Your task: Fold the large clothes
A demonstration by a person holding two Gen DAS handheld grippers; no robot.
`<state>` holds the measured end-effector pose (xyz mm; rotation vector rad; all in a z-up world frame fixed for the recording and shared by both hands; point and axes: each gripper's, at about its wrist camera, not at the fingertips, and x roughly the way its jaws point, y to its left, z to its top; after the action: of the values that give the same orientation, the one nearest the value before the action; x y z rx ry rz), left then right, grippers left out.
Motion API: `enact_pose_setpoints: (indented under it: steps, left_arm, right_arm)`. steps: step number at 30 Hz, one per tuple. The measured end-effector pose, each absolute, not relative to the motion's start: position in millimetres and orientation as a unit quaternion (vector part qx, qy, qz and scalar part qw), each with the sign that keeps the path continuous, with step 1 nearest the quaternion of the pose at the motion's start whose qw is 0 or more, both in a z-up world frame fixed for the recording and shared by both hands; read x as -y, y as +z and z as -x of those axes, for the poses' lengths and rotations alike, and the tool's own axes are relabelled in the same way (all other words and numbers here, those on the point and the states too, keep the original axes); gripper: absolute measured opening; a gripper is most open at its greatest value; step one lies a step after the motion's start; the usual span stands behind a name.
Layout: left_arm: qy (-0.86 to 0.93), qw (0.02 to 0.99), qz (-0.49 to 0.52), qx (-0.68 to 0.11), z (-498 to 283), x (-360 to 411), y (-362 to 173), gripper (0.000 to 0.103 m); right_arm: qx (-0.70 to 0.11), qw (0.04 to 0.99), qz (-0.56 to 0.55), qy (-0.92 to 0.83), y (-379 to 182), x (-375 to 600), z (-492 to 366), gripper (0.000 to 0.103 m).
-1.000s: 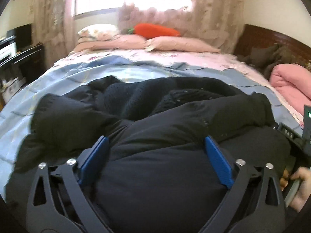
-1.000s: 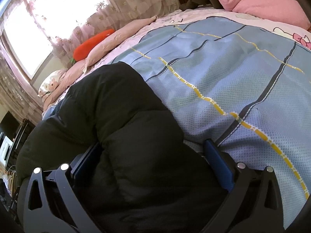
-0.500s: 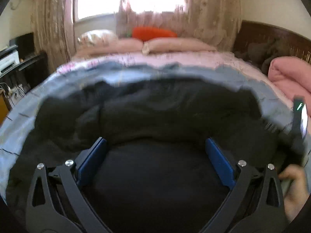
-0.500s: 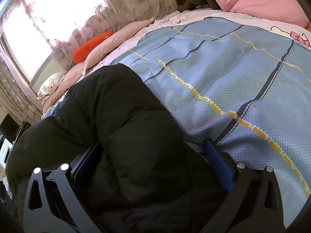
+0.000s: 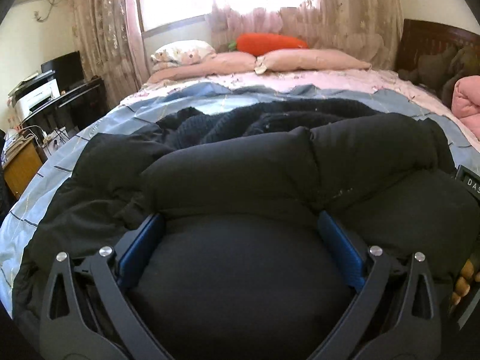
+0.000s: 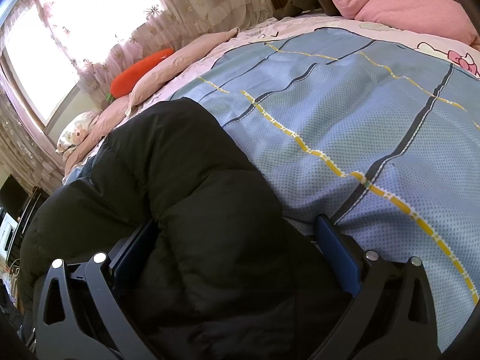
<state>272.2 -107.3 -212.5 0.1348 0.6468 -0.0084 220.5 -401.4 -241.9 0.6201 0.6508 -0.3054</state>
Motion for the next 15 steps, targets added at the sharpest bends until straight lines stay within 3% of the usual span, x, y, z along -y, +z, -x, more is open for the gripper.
enact_pose_setpoints:
  steps: [11, 15]
  left_arm:
    - [-0.056, 0.824, -0.073, -0.559, -281, 92, -192, 0.101]
    - [-0.072, 0.755, 0.012, -0.652, -267, 52, -196, 0.101]
  right_arm:
    - [-0.444, 0.838, -0.265, -0.174, -229, 386, -193, 0.102]
    - [-0.512, 0.797, -0.276, -0.162, -207, 373, -175, 0.102]
